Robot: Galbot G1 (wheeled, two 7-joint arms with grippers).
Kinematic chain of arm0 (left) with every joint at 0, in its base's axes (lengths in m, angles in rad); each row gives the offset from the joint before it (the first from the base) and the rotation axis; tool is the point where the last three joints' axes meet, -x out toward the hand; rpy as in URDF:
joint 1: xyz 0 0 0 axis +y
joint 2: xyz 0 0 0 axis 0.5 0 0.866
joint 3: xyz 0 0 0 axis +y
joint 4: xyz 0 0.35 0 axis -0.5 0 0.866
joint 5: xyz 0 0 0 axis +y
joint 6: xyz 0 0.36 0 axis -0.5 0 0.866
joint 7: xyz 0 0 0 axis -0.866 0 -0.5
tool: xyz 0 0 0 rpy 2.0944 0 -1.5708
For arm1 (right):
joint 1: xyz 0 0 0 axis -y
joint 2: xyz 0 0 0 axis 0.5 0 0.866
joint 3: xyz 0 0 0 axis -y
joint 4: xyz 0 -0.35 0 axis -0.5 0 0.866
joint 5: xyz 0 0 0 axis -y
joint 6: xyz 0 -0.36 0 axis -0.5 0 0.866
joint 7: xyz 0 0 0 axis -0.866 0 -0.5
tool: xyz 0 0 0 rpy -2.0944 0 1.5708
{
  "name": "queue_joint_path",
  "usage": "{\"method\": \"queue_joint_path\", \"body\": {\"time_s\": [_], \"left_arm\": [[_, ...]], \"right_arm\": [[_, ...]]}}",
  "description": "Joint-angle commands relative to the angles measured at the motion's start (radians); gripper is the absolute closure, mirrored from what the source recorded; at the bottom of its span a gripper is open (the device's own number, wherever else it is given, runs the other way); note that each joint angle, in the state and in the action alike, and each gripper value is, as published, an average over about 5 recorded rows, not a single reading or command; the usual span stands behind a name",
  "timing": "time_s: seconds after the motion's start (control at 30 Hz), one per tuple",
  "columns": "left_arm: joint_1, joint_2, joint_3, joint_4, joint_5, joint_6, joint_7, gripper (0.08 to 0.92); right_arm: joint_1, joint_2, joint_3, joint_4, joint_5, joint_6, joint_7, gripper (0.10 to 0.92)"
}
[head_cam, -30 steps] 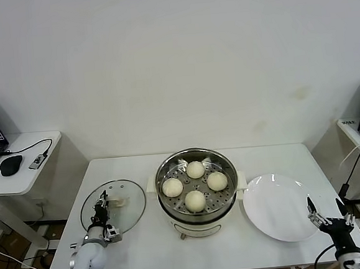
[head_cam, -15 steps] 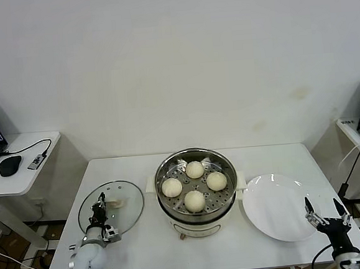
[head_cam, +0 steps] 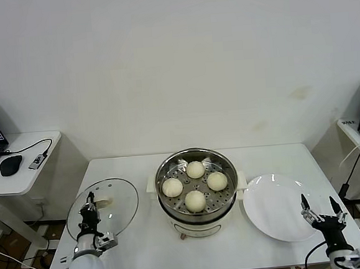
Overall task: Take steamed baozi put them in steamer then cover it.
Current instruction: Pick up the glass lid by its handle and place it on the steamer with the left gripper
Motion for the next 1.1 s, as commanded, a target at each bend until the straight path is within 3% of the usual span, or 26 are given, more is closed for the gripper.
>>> {"method": "queue_joint_path", "body": {"time_s": [0.03, 0.3, 0.47, 0.73, 1.1], "left_arm": [[0.204, -0.024, -0.061, -0.376, 0.065, 0.299, 0.108, 0.849], [0.180, -0.007, -0.030, -0.596, 0.131, 0.372, 0.250, 0.849], [0.146, -0.012, 0.064, -0.680, 0.187, 0.426, 0.360, 0.849], [-0.059, -0.037, 0.262, -0.503, 0.341, 0.471, 0.388, 0.849], [-0.307, -0.157, 0.466, -0.323, 0.452, 0.472, 0.509, 0.849]], "right_arm": [[0.007, 0.015, -0.012, -0.003, -0.013, -0.009, 0.008, 0.203], [0.024, 0.018, -0.018, -0.010, -0.045, -0.032, 0.031, 0.203], [0.029, 0.032, -0.014, -0.010, -0.066, -0.057, 0.050, 0.203], [0.046, 0.051, 0.017, -0.021, -0.090, -0.077, 0.063, 0.203], [0.055, 0.072, 0.046, -0.045, -0.099, -0.074, 0.062, 0.203]]}}
